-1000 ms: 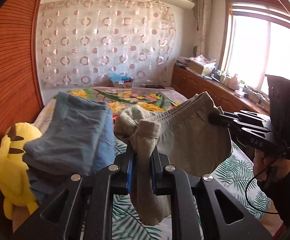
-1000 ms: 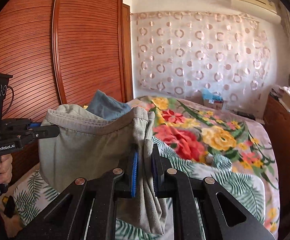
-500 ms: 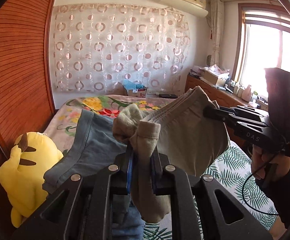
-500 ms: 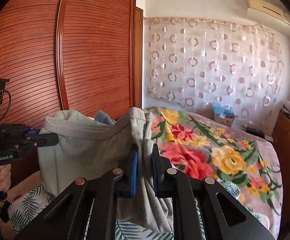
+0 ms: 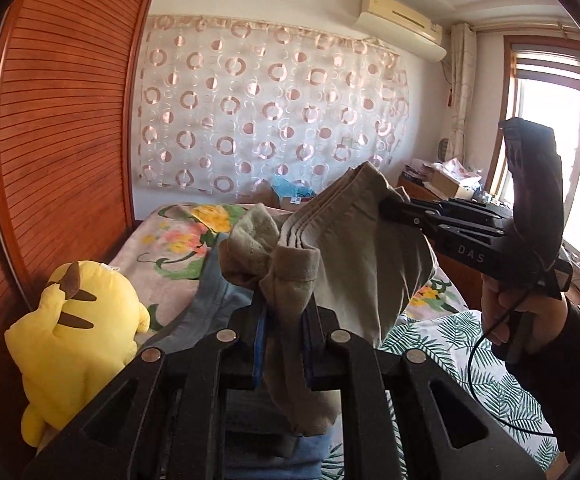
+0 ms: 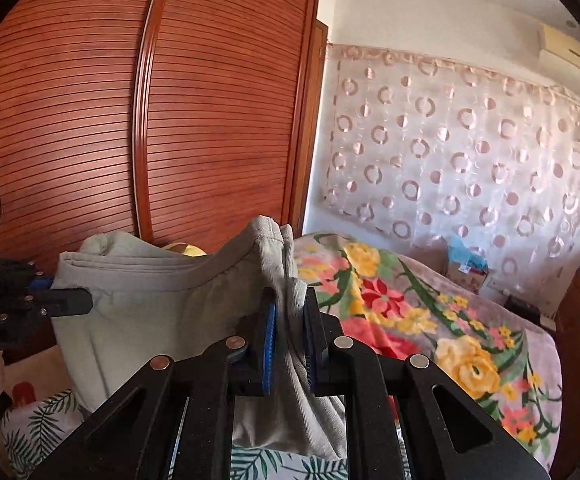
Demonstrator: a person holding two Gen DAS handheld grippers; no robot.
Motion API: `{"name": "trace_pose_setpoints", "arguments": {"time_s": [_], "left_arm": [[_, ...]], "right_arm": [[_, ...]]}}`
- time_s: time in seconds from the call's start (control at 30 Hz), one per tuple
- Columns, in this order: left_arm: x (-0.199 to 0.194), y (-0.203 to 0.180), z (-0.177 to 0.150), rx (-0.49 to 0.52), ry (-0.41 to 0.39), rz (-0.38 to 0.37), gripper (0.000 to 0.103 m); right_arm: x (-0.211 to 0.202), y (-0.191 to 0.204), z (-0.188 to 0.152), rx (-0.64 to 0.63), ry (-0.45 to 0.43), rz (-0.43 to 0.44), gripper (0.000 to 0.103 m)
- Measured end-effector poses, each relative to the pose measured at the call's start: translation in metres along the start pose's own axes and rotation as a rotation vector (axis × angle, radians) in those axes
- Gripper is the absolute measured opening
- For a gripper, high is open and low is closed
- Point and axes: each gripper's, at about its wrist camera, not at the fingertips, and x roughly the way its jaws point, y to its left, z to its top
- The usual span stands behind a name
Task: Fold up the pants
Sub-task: 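Carry the folded grey-green pants with both grippers toward the stack of jeans, then lower the pants onto the jeans stack and open both grippers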
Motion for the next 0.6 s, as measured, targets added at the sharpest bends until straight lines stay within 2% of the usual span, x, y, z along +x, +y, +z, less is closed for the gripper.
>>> {"name": "trace_pose_setpoints", "arguments": {"time_s": [0.23, 0.6], "left_arm": [[0.012, 0.024, -0.015, -0.053, 0.021, 0.055, 0.015], [0.018, 0.039, -0.038, -0.105, 0.05, 0.121, 0.015]], "right_arm": [[0.043, 0.001, 0.012, -0.061, 0.038, 0.022, 0.012], [0.102, 0.002, 0.032, -0.118, 0.09, 0.086, 0.012]]}}
